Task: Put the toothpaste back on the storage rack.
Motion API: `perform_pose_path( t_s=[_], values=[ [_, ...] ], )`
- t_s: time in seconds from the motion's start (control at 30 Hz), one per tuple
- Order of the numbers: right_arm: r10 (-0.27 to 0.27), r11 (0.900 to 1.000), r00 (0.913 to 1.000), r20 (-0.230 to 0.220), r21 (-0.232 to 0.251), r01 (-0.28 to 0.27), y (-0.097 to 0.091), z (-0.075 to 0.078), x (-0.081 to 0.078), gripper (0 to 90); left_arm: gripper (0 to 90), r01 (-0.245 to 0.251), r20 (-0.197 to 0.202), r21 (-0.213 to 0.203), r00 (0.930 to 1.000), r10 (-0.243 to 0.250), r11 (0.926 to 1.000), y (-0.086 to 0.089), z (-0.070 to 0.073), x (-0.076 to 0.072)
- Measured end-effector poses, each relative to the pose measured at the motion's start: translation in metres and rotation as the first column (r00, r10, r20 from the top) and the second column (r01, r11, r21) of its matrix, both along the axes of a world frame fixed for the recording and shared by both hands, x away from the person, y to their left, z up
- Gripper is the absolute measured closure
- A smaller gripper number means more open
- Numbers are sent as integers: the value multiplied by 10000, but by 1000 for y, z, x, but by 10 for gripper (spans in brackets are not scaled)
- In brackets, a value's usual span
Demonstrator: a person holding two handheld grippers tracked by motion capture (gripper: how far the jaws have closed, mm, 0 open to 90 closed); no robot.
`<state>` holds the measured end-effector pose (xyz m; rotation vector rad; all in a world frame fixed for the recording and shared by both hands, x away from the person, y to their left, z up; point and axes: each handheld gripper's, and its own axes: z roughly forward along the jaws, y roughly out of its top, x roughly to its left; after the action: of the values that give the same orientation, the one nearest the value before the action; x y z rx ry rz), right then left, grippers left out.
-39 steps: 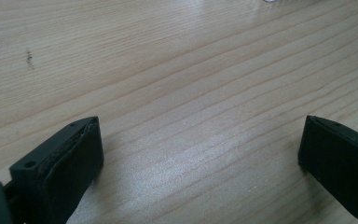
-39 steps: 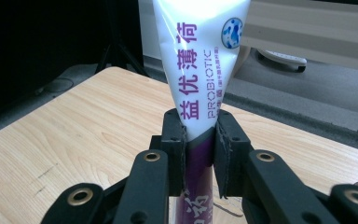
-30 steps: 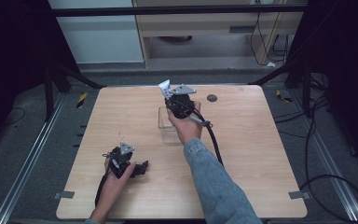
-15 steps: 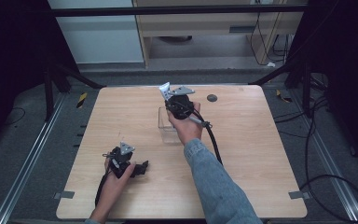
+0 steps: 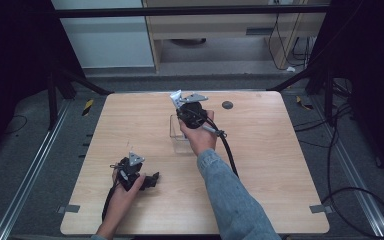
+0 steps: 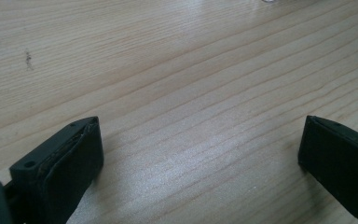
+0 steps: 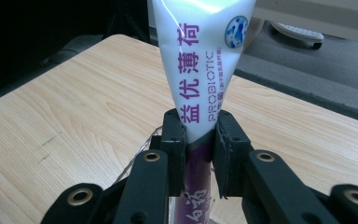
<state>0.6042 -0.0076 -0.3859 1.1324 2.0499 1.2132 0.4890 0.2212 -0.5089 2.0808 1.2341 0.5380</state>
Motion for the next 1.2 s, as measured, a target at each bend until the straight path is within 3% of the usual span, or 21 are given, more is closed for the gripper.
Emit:
perform_pose_path(
  t_s=[0.57,1.2],
  values=[
    [107,9998,9999,-136,-145,-109,0,-4,-3,761,0,4,-7,2,10000,-4,10000,0,0,0],
    [377,9969,9977,-571,-671,-415,8,-12,-3,760,0,3,-5,0,10000,-3,10000,0,0,0]
  ],
)
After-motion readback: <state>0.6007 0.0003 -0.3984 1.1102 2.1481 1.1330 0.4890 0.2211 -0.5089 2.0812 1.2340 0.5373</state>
